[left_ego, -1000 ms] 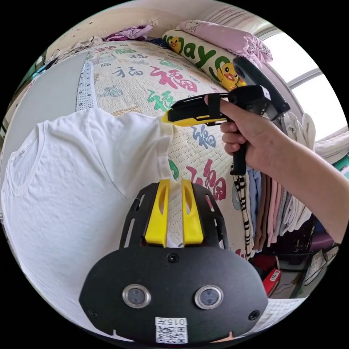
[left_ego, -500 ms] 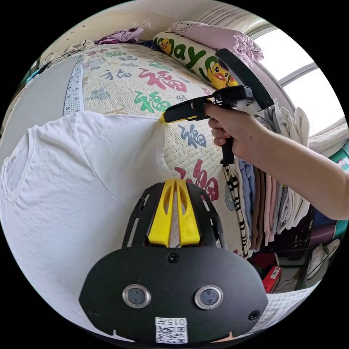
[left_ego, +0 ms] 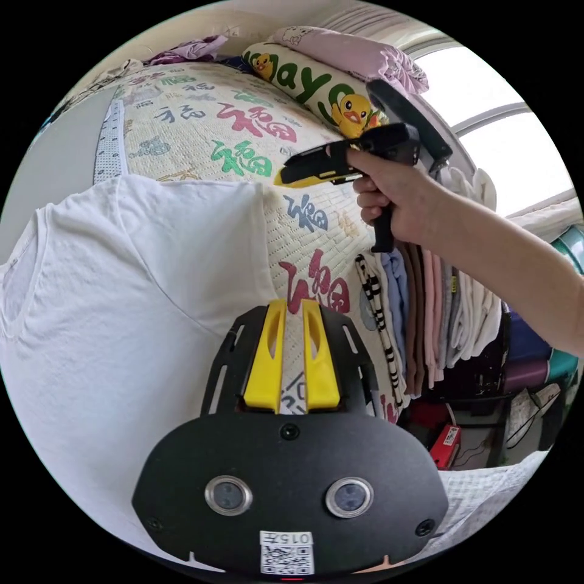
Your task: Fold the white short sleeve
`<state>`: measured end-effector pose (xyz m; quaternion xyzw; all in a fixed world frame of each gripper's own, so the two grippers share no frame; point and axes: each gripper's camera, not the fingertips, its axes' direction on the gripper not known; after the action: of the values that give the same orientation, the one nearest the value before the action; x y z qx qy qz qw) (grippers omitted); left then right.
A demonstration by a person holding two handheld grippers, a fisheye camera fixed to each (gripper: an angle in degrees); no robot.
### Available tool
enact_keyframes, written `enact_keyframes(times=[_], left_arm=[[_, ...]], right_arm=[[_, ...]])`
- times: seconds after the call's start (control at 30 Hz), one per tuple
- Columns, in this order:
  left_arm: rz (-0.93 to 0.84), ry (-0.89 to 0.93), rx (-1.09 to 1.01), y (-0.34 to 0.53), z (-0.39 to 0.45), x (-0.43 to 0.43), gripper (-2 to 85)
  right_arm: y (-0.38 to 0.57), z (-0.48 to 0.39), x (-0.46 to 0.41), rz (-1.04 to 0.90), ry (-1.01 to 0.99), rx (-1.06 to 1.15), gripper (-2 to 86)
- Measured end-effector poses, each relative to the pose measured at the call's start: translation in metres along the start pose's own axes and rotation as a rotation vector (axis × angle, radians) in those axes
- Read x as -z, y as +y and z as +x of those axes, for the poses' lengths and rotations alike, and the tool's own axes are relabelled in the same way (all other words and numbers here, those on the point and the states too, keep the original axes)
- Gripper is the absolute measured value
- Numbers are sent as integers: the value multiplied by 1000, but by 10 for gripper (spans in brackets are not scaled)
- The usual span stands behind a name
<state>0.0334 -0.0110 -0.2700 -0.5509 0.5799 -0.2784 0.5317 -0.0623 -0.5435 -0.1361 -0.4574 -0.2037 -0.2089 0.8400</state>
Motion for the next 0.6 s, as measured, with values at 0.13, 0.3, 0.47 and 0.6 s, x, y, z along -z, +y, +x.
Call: enact_keyframes(times=[0.13, 0.3, 0.47, 0.6], left_arm=[[108, 49, 68, 63, 3, 59, 31], [112, 33, 223, 157, -17, 121, 9], [84, -22, 349, 238, -49, 175, -2], [95, -34, 375, 278, -70, 218, -5]], right_arm=[[-13, -12, 38, -13, 125, -82, 42], [-67, -113, 187, 220, -105, -121, 47], [-66, -242, 297, 331, -239, 12, 63], [-28, -301, 344, 375, -313, -12, 63]])
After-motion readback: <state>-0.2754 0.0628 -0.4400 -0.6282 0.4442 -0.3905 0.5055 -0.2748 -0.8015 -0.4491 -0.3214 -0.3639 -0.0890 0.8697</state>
